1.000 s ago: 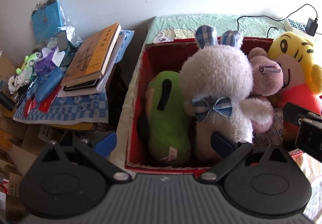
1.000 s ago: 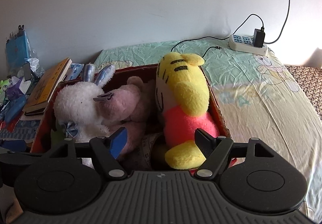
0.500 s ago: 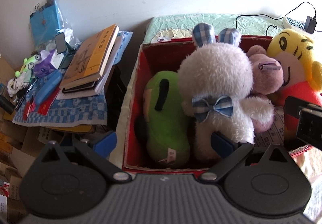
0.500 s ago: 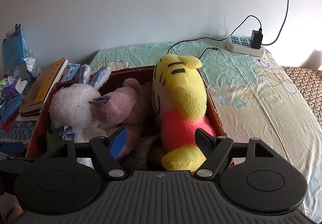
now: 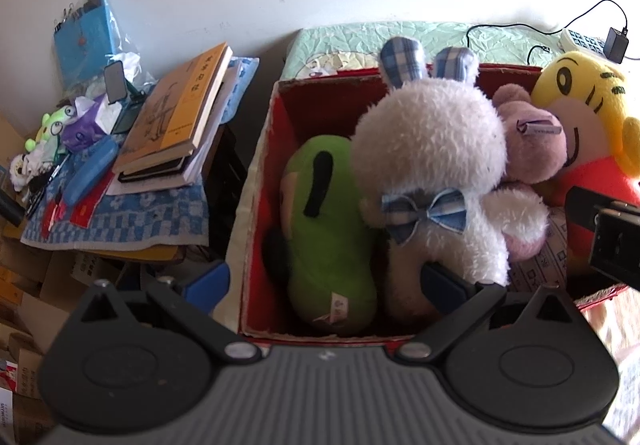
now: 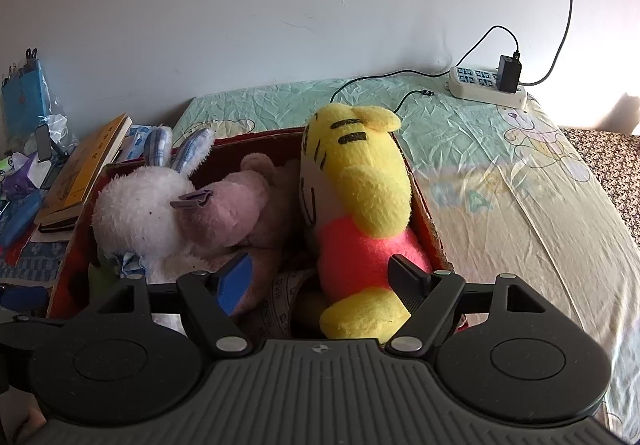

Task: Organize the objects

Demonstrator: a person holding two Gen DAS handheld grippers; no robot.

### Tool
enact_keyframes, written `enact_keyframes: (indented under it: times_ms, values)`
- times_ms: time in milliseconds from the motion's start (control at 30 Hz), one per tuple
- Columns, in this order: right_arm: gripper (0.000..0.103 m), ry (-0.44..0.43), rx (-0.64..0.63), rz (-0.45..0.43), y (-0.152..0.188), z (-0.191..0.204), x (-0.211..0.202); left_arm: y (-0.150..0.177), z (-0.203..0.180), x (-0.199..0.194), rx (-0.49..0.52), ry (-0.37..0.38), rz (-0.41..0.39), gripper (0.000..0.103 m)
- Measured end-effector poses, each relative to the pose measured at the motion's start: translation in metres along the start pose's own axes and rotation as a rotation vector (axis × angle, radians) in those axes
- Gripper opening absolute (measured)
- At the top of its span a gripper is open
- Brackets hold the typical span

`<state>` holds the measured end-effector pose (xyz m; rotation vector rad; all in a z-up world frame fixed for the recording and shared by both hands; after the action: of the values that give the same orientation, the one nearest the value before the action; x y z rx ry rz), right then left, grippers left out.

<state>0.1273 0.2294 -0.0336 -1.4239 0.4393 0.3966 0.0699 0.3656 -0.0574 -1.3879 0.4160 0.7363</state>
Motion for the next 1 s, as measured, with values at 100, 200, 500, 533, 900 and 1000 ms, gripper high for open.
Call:
enact_keyframes:
  times_ms: [100,200,500,533,900,1000]
  values:
    - [0.077,-0.001,0.001,-0.003,-0.0002,0.0001,-0.0001,0.0004,0.0000,0.0004,-0.001,-0.001,0.004,0.101]
    - [0.077,-0.001,0.001,-0.004,0.0000,-0.0004,-0.0001,0.0018,-0.0003,0.0020,-0.002,0.004,0.016,0.101]
    - [0.077,-0.005,0.001,-0.010,-0.0003,0.0016,-0.0010,0.0035,0.0006,0.0050,-0.003,0.006,0.026,0.103]
    - [0.077,-0.006,0.002,-0.010,-0.0003,0.0013,-0.0009,0.0040,0.0004,0.0052,-0.002,0.006,0.027,0.103]
    - [0.077,-0.009,0.001,-0.014,0.0004,0.0033,-0.0006,0.0048,0.0001,0.0052,-0.002,0.007,0.031,0.103]
    - [0.077,-0.009,-0.001,-0.015,0.0006,0.0034,-0.0010,0.0053,-0.0006,0.0056,-0.004,0.007,0.034,0.103]
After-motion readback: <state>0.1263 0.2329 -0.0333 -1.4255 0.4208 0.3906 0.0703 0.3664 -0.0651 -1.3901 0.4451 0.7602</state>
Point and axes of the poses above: each gripper's, at about its wrist camera, not at the fingertips, and x roughly the way its jaws point, z to its left, y to its underside, the point moved 7 cm from there along x, roughly the way its jaws point, and after that the axes turned 14 degrees about -z, right-handed, at the moved point
